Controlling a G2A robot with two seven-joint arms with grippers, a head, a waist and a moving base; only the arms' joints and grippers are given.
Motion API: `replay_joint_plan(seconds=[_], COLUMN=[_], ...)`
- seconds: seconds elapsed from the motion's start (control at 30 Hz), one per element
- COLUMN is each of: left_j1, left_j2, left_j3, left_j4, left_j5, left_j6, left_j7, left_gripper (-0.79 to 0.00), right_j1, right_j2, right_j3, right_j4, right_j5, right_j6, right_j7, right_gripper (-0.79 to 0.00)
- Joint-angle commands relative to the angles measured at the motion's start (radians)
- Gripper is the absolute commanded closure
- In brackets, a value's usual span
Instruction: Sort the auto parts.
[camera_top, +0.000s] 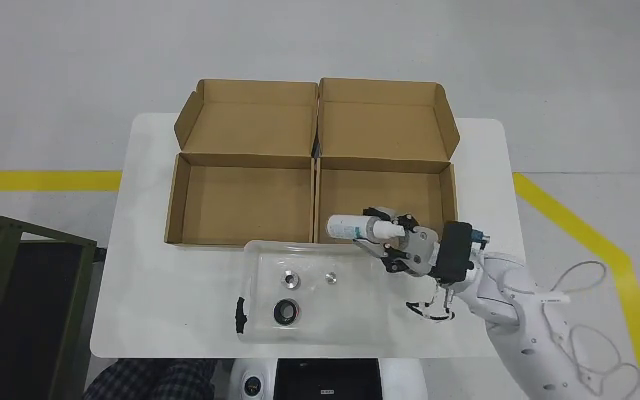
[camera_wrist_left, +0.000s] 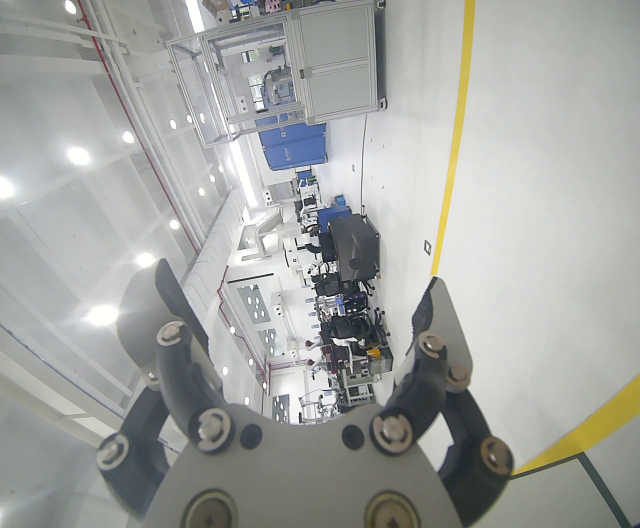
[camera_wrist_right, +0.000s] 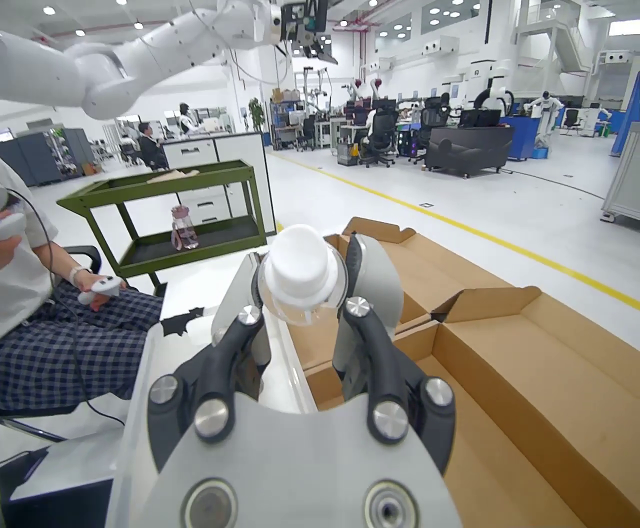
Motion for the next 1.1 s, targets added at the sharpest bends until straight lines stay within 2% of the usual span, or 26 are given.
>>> replay_joint_plan(seconds=[0.0, 0.17, 0.67, 1.07], left_j1=[0.0, 0.0, 0.0, 0.0], left_j2=[0.0, 0.0, 0.0, 0.0], left_j3=[0.0, 0.0, 0.0, 0.0], left_j4=[0.0, 0.0, 0.0, 0.0], left_j5=[0.0, 0.0, 0.0, 0.0], left_j6=[0.0, 0.0, 0.0, 0.0], left_j7=[0.0, 0.0, 0.0, 0.0], left_gripper=[-0.785, -0.785, -0.785, -0.785], right_j1=[0.016, 0.083, 0.34, 0.451], right_j2=[-0.002, -0.014, -0.061, -0.095], right_j3=[-0.013, -0.06, -0.204, -0.279], right_j4=[0.004, 0.045, 0.274, 0.426], right_j5=[-0.024, -0.066, -0.035, -0.02], right_j6=[0.024, 0.092, 0.184, 0.228], right_j7=[0.026, 0.095, 0.271, 0.339], right_gripper=[0.0, 0.0, 0.0, 0.0])
